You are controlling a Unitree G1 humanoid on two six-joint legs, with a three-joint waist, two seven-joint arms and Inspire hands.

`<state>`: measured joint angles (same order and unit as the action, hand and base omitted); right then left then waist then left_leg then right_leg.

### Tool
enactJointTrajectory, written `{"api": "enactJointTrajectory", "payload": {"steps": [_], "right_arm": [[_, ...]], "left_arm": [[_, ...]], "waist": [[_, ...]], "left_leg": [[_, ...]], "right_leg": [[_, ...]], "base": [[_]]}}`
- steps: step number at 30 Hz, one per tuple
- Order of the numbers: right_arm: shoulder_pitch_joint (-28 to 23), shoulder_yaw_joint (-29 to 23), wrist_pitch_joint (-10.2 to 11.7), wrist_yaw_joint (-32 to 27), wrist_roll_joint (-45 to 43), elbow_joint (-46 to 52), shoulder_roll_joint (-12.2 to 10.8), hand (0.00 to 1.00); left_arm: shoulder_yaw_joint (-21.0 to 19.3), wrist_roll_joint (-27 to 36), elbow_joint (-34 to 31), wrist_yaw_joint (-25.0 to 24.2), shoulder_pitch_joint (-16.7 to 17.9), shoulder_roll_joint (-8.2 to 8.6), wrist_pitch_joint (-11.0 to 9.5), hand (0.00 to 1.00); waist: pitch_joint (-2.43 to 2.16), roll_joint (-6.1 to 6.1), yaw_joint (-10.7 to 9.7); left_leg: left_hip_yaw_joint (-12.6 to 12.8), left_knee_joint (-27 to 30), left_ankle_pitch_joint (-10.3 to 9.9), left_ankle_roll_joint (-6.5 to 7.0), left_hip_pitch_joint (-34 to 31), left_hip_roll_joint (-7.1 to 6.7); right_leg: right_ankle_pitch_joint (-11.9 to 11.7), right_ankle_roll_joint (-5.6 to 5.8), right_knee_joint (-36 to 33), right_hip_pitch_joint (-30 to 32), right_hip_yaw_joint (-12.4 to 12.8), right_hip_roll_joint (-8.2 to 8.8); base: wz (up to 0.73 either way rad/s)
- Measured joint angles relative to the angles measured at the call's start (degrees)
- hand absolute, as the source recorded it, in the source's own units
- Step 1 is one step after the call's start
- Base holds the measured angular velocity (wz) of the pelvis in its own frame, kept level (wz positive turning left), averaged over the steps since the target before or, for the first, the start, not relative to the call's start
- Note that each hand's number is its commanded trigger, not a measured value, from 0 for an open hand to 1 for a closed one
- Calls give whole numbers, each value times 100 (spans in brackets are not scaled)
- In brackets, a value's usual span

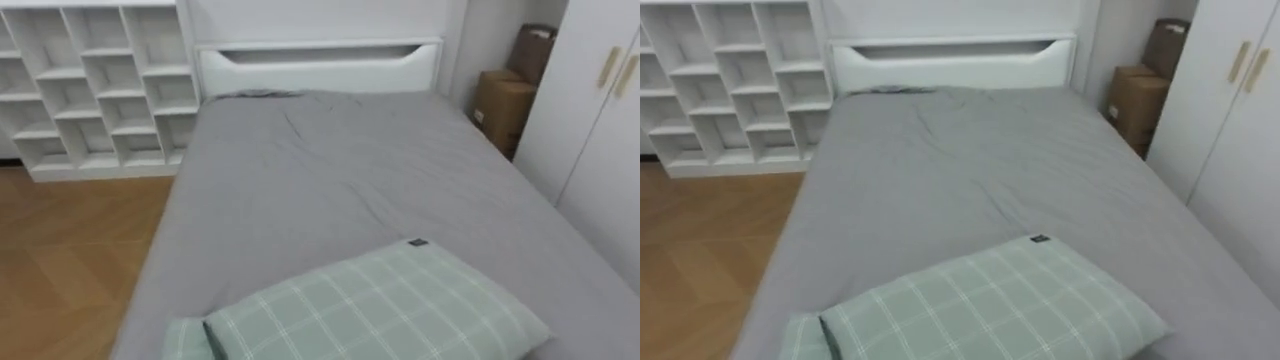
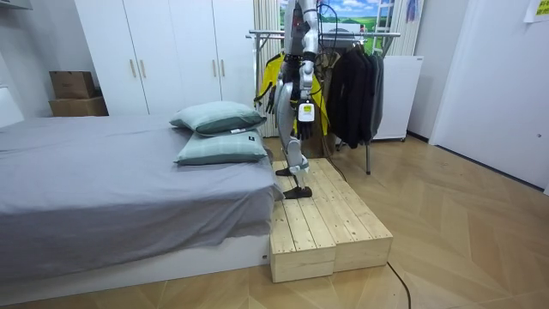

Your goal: Hang clothes

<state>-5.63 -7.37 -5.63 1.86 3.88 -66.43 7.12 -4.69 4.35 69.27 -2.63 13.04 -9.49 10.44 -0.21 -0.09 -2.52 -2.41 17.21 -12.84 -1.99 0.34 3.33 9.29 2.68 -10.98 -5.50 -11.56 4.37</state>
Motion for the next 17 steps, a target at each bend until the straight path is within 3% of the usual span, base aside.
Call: {"api": "enactJointTrajectory", "payload": {"steps": [4,11,17], "right_arm": [[-2,122,27,29,-46,-10,17,0],[7,116,61,202,3,-168,25,0],[-34,141,65,209,292,-236,36,0]], "left_arm": [[-20,-215,-77,0,-28,5,-47,0],[-58,-1206,-205,0,-134,45,-72,0],[35,-1416,-212,0,-121,62,-49,0]], "waist": [[1,-37,-18],[26,-81,-21],[27,-66,-17]], "left_leg": [[-69,57,-16,-43,-95,14],[4,243,-53,-70,-215,3],[72,148,-51,-70,-165,-8]], "right_leg": [[105,-21,32,-74,-280,-16],[234,-12,162,-352,-762,-13],[288,-23,174,-368,-561,-40]], "base": [[34],[38],[5]]}}
